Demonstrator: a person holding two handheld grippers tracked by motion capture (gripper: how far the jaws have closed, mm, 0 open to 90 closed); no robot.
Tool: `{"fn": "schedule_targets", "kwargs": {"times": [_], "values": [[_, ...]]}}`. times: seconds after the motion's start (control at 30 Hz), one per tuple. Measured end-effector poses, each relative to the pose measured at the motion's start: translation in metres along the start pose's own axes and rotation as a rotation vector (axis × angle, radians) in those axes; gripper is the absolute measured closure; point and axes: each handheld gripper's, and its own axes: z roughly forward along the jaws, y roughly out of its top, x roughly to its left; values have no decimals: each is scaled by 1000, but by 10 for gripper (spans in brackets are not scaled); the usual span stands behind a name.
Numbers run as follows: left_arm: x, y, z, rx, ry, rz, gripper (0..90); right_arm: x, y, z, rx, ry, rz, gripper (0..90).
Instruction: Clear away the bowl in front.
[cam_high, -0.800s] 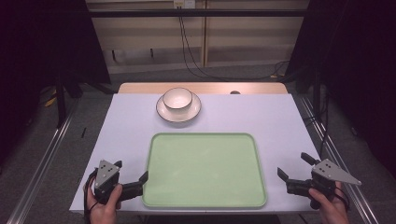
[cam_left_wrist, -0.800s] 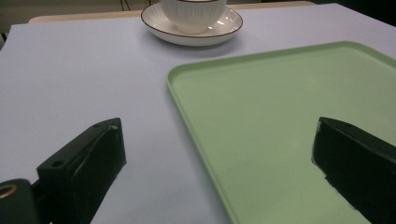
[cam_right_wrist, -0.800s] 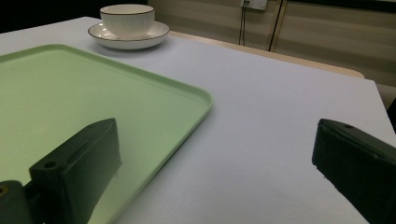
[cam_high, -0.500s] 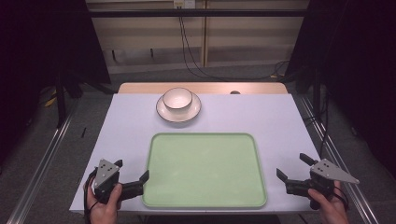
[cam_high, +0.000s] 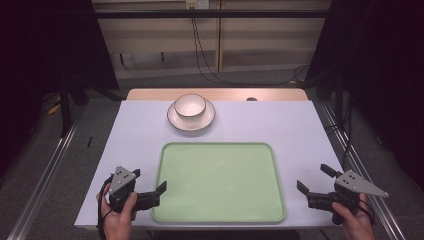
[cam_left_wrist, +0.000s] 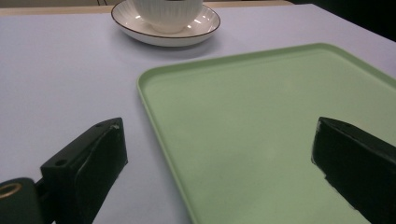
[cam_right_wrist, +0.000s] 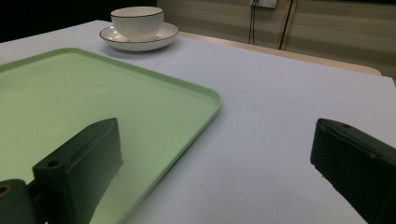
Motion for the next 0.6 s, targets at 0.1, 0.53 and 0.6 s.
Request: {"fn": "schedule_targets", "kwargs": {"times": [0.1, 0.53, 0.6], "values": [[0, 2, 6, 6, -2, 4, 33, 1, 0, 1, -3, 7, 2, 20], [4, 21, 28, 18, -18, 31, 33, 3, -2, 0, 0, 52, -9, 24], [5, 22, 32, 25, -20, 36, 28, 4, -3, 1, 2, 55, -18, 25]]}}
